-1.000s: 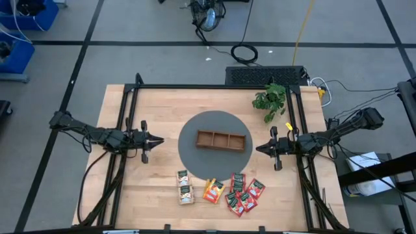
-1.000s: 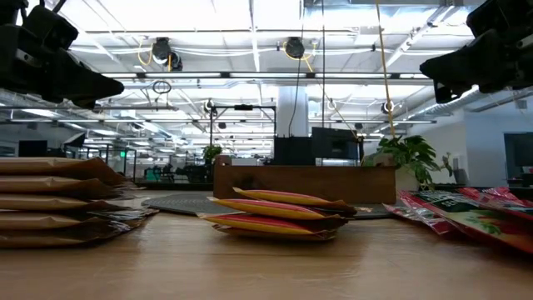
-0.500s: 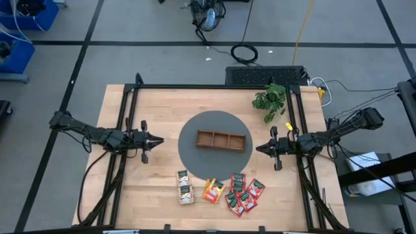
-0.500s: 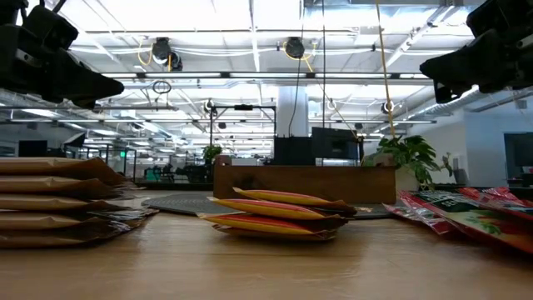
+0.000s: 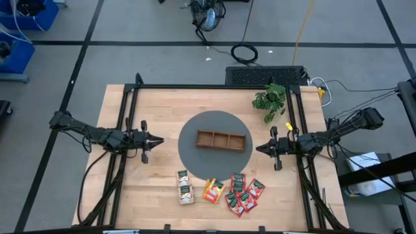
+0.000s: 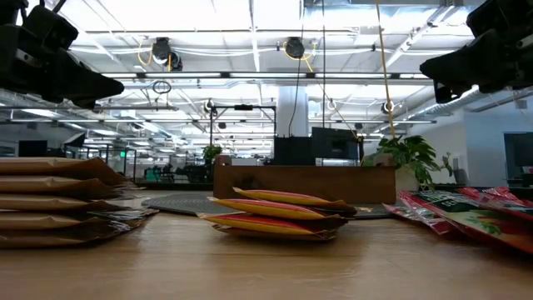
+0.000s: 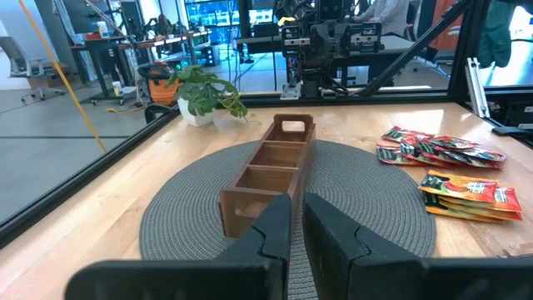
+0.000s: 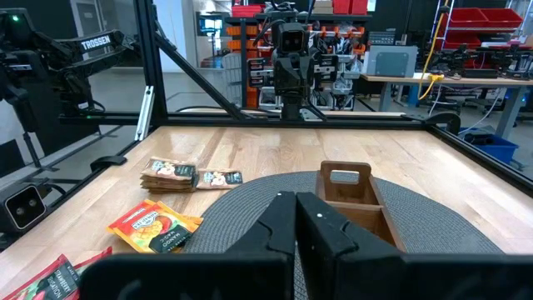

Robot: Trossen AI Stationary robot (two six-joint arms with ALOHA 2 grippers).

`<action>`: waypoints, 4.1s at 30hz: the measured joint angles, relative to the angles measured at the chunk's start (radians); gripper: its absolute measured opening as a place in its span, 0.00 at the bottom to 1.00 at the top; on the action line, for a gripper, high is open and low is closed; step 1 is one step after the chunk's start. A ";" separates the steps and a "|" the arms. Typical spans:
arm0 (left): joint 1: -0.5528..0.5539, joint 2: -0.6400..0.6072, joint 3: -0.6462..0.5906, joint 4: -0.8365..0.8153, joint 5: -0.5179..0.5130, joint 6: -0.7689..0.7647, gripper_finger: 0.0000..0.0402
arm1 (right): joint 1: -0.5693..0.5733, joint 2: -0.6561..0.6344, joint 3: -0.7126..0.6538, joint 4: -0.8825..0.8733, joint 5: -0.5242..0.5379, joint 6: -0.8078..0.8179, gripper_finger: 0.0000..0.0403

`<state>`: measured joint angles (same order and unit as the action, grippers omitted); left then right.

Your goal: Pick & Place Tea

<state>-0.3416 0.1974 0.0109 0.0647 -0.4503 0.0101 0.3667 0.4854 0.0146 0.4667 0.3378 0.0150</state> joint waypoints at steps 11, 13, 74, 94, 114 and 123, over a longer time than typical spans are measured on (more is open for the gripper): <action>0.000 0.000 0.000 0.000 0.000 0.000 0.09 | 0.000 0.000 0.000 0.000 0.000 0.000 0.00; 0.000 0.000 0.000 0.000 0.000 0.000 0.09 | 0.000 0.000 0.000 0.000 0.000 0.000 0.00; 0.093 1.131 0.518 0.629 0.195 0.017 0.09 | 0.000 0.000 0.000 0.009 0.000 0.015 0.00; -0.064 1.726 1.193 0.473 0.297 0.158 0.09 | 0.102 0.114 0.187 -0.108 -0.149 0.041 0.00; -0.079 1.984 1.473 0.243 0.381 -0.089 0.09 | 0.302 0.572 0.190 0.192 -0.104 0.181 0.27; -0.091 1.984 1.472 0.191 0.362 -0.122 0.09 | 0.282 0.904 0.190 0.463 -0.101 0.312 0.51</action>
<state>-0.4329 2.1815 1.4830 0.2552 -0.0882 -0.1116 0.6483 1.3893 0.2046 0.9296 0.2369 0.3269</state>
